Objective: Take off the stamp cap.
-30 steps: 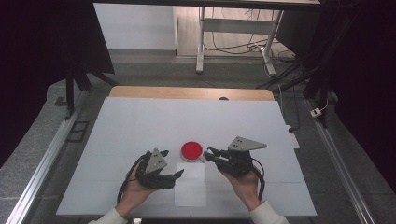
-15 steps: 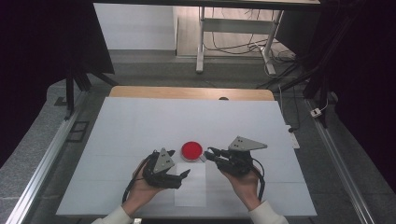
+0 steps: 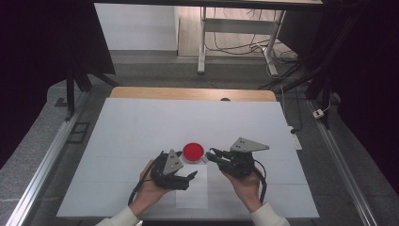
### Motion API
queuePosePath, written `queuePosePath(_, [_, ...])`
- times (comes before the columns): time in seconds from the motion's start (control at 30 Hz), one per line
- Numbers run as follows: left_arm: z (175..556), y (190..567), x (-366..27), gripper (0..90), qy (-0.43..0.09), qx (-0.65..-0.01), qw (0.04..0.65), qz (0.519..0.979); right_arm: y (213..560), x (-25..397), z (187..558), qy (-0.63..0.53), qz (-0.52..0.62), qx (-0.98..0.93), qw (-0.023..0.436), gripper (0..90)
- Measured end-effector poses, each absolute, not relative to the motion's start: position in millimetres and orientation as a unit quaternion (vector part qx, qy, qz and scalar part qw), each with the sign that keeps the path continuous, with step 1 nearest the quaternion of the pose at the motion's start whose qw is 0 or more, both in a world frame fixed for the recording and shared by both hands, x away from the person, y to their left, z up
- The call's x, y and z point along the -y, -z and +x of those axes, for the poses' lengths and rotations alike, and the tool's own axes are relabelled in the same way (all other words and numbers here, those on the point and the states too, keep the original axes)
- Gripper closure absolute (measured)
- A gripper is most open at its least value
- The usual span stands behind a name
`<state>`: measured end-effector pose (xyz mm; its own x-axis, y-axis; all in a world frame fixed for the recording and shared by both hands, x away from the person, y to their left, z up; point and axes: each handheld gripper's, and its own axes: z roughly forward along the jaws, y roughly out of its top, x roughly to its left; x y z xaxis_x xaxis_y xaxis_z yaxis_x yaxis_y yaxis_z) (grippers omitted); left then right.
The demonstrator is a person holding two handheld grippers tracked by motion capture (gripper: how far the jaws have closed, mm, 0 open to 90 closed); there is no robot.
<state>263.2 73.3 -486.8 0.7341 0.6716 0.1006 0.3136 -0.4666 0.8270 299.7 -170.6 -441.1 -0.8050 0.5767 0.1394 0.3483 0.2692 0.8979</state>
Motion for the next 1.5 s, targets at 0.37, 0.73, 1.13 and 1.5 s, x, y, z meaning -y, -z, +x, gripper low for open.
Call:
queuePosePath(0.37, [267,487,-60,18.3,-0.219,-0.289,0.422,0.831,443,170,300,-0.532,0.299,-0.786,0.105,74.9])
queuePosePath(0.73, [270,489,-51,19.0,-0.224,-0.285,0.417,0.833,445,169,301,-0.530,0.302,-0.786,0.103,74.8])
queuePosePath(1.13, [273,491,-45,22.3,-0.230,-0.281,0.416,0.834,447,169,302,-0.528,0.306,-0.786,0.102,74.8])
queuePosePath(1.5, [274,493,-42,29.5,-0.244,-0.275,0.416,0.832,452,164,303,-0.527,0.312,-0.784,0.099,74.8])
